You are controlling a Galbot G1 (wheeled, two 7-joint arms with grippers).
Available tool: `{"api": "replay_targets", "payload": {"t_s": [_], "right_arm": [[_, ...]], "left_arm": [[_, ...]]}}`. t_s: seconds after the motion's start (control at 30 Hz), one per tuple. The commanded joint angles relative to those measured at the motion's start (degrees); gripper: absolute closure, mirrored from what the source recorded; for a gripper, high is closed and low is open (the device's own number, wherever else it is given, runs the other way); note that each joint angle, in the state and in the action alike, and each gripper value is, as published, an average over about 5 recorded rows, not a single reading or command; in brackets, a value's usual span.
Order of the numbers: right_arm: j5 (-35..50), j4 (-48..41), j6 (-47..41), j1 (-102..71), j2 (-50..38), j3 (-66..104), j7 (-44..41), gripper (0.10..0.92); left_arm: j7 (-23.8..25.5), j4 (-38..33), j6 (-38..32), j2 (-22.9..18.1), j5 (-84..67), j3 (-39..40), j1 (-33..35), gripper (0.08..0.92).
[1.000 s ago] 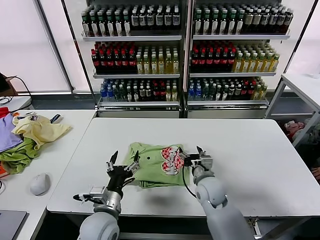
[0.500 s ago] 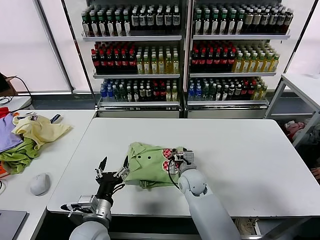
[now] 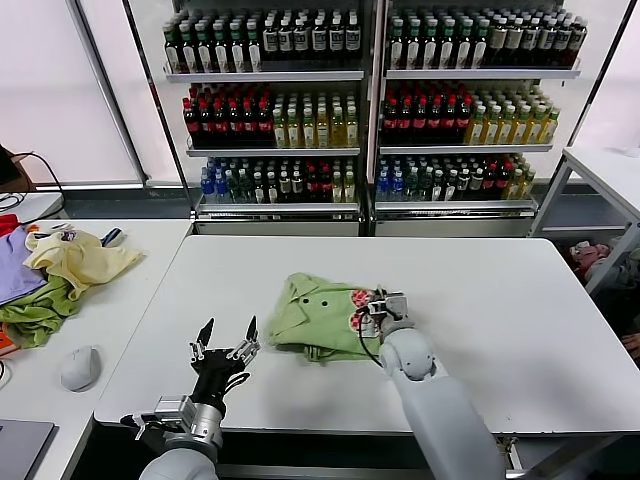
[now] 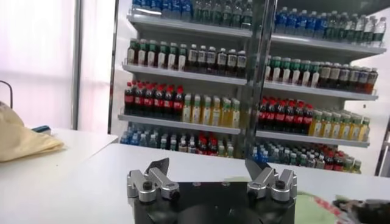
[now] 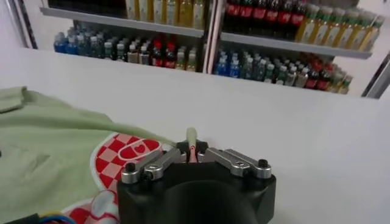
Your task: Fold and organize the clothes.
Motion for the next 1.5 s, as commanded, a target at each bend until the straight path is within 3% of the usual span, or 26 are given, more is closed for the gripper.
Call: {"api": "replay_targets", "payload": {"t_s": [0.03, 0.27, 0.47, 0.6, 0.93, 1.2, 1.5], "right_arm": [[-4.83, -7.79, 11.26, 4.5, -11.39, 2.31, -11.02, 0.87], [-8.2, -12.35, 17.87, 5.95, -12.99, 3.29, -15.13, 0.87], [-8.18, -6.87, 25.31, 1.06, -12.5, 6.01, -11.06, 0.84], [-6.0, 2.83, 28.55, -5.2, -13.15, 8.96, -7.04, 0.745], [1.09, 27.58, 22.95, -26.68, -14.27, 20.03, -7.13, 0.461], [5.59, 38.25, 19.42, -41.81, -11.94, 26.86, -10.4, 0.24], [3.5, 42.77, 21.02, -49.67, -9.03, 28.96, -12.43, 0.203]], "left_arm": [[0.19, 0.14, -0.16, -0.31, 0.49, 0.53, 0.44, 0.177], [0.53, 0.31, -0.18, -1.07, 1.98, 1.68, 0.68, 0.177], [0.74, -0.35, -0.2, -1.32, 3.06, 2.02, 1.49, 0.177], [0.94, -1.25, -0.28, -1.16, 3.47, 1.9, 2.66, 0.177], [2.31, -3.92, -0.22, -1.1, 5.33, 2.48, 4.83, 0.177], [3.27, -4.18, -0.39, -1.37, 5.94, 3.1, 4.78, 0.177], [5.34, -4.82, -0.4, -1.01, 6.97, 3.53, 4.5, 0.177]]}}
